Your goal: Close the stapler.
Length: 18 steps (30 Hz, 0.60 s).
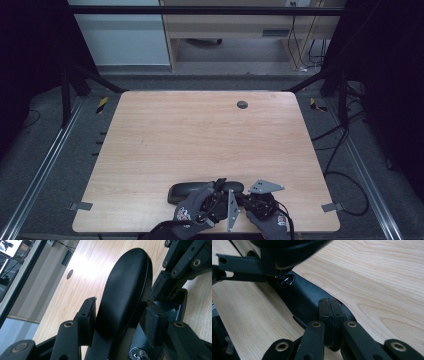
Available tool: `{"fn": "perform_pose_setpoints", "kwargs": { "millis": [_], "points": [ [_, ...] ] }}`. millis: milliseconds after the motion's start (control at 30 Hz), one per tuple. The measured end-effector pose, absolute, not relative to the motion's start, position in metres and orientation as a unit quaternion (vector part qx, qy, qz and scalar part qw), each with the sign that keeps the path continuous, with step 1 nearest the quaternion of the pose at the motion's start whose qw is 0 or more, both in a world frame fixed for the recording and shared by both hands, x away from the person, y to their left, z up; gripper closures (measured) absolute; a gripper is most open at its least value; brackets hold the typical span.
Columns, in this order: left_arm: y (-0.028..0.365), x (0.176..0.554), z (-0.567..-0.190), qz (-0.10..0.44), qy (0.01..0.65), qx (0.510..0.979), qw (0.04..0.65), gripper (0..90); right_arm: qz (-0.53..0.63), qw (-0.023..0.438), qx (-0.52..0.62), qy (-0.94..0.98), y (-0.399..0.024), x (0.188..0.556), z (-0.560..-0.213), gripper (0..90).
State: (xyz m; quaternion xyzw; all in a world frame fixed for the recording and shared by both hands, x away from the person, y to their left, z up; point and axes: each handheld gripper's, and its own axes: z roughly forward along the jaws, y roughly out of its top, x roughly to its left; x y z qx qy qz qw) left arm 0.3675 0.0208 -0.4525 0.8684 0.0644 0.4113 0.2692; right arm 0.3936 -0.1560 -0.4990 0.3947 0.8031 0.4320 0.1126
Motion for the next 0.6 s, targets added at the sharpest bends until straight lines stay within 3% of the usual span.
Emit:
{"fn": "perform_pose_setpoints", "kwargs": {
  "millis": [600],
  "points": [
    [0.021,0.367,-0.454,0.406,0.062,0.87,0.275,47.7,0.413,0.139,0.43,0.791,-0.17,0.398,-0.502,86.2]
  ]
}}
